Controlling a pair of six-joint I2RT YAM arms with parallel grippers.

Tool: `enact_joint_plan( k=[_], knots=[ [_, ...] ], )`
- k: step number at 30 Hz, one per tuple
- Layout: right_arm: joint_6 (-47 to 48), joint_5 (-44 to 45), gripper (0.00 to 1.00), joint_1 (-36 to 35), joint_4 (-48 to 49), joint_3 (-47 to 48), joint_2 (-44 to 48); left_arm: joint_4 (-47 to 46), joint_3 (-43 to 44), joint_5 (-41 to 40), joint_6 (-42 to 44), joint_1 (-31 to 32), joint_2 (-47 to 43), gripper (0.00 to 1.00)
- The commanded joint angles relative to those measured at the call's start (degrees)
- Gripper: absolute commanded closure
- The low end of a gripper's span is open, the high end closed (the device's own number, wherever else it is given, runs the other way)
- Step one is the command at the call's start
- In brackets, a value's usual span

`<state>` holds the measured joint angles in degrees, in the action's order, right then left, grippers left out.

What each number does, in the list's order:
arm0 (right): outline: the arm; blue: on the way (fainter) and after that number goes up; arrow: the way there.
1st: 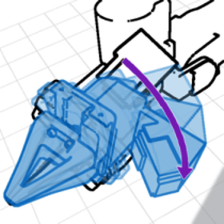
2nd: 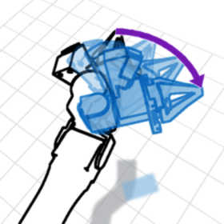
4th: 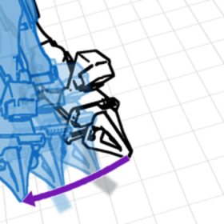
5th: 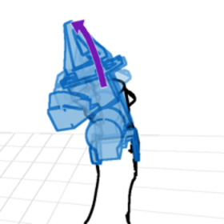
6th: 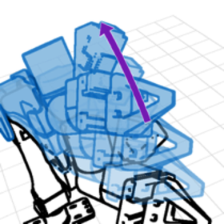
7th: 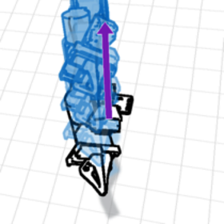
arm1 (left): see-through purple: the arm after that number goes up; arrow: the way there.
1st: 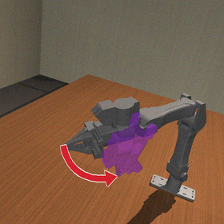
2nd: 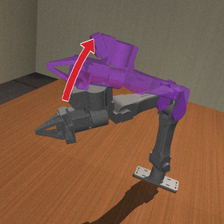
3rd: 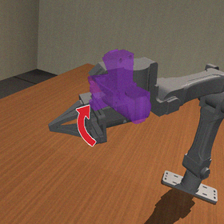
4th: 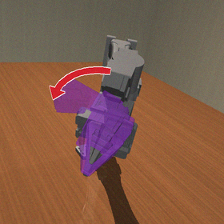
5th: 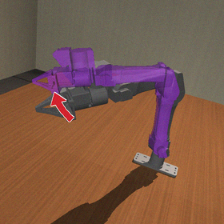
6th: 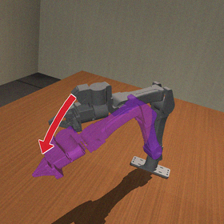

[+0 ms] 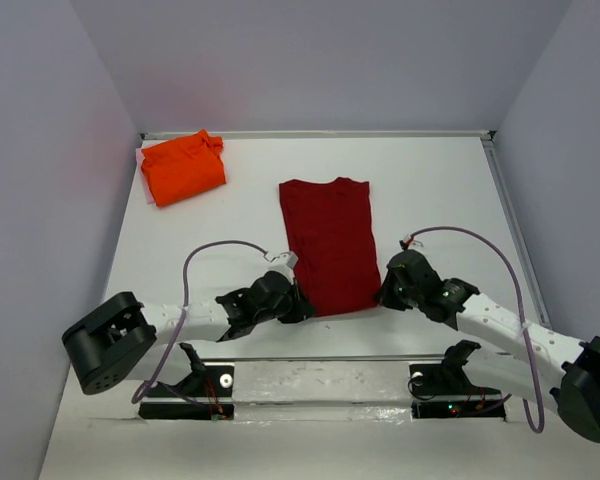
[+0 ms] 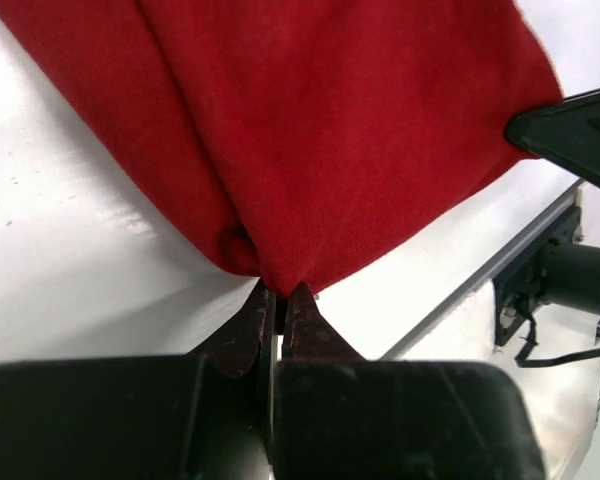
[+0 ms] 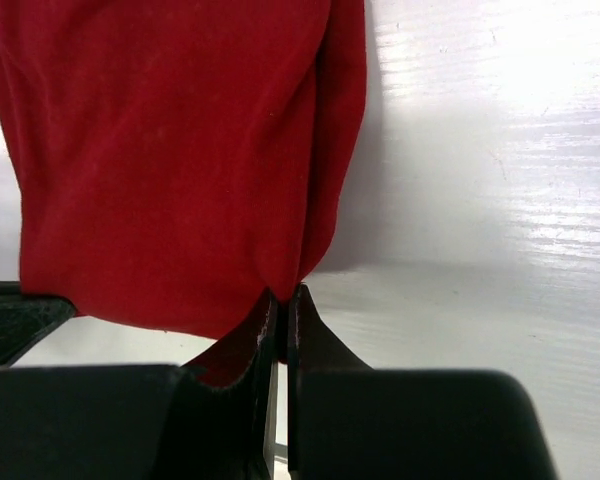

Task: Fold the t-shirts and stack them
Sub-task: Grab one side of the 2/3 rectangular tshirt with both arms

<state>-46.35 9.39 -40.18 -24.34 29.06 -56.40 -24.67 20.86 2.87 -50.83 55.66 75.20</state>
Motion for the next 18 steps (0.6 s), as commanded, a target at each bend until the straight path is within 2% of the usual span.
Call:
enact_joint_plan(
  k=[1, 7, 18],
  knots=[
    [-0.1, 0.5, 1.00, -0.1, -3.2, 1.5, 2.6, 7.2, 0.2, -6.2, -0.2, 0.7, -6.8, 1.00],
    [4.3, 8.1, 1.00, -0.1, -4.9, 7.8, 1.0, 16.9, 5.8, -14.7, 3.6, 0.6, -14.7, 1.00],
    [9.3, 13.9, 1.00, -0.1, -2.7, 20.2, -9.0, 23.2, 18.0, -22.5, 11.0, 0.1, -12.4, 1.00]
  ],
)
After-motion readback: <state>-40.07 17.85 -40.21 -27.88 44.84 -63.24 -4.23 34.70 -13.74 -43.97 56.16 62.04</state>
